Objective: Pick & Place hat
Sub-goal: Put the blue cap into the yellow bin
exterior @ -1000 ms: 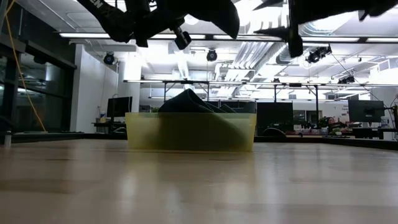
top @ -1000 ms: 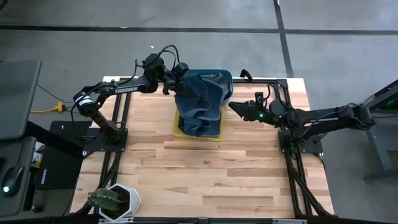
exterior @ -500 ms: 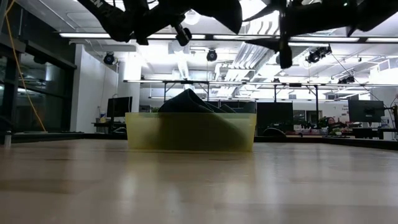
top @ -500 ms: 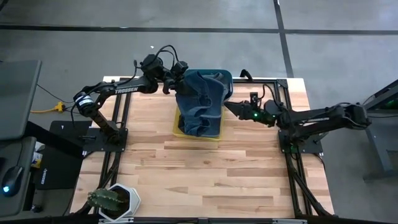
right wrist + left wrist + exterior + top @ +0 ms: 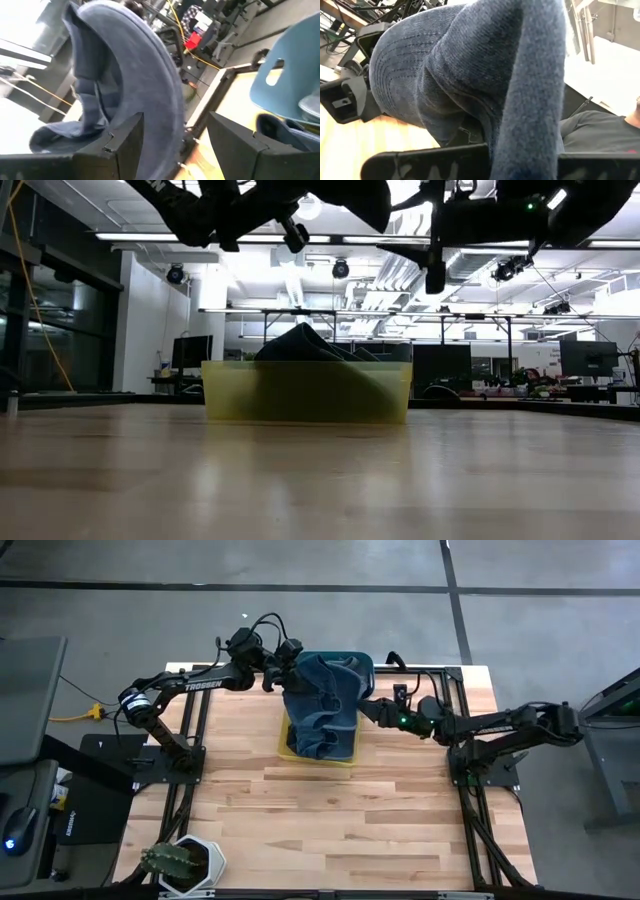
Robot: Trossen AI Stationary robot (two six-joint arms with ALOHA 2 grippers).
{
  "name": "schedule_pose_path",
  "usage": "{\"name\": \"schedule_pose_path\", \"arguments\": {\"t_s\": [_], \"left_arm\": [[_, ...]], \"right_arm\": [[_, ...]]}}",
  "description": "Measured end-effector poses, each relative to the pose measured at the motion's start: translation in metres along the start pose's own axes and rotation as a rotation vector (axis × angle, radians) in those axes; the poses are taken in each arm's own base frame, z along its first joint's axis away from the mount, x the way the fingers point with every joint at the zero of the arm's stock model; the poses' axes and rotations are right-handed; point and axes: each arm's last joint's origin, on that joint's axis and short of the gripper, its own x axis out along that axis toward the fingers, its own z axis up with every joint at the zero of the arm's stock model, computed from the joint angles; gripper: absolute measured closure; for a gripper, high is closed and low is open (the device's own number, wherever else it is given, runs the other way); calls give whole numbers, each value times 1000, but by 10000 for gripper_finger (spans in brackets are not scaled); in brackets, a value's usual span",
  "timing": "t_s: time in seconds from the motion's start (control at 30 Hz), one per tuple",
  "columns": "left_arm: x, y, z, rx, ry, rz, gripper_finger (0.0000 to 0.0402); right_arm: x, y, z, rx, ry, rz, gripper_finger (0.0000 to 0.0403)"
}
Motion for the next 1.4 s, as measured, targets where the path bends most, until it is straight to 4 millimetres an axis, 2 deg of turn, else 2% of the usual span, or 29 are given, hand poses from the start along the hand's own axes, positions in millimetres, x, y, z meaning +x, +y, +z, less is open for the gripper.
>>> {"name": "schedule_pose_path", "arguments": {"t_s": [0.27,0.53,0.7,0.93,1.2,1.4], "left_arm": [[0,0,0,0,-3,2,401],[0,0,0,0,-13,7,401],[0,0,0,-5,-14,8,401],[0,2,0,-37,-21,18,402],[-1,10,-5,-148,-18,72,401],[0,10,-5,-144,-18,71,400]], "right_arm": [[5,9,7,-17,4,61,196],[7,11,7,-25,25,75,243],[7,11,7,-44,26,74,289],[7,12,7,-74,22,80,390],[7,11,7,-79,19,66,396],[7,11,7,-76,27,72,397]]}}
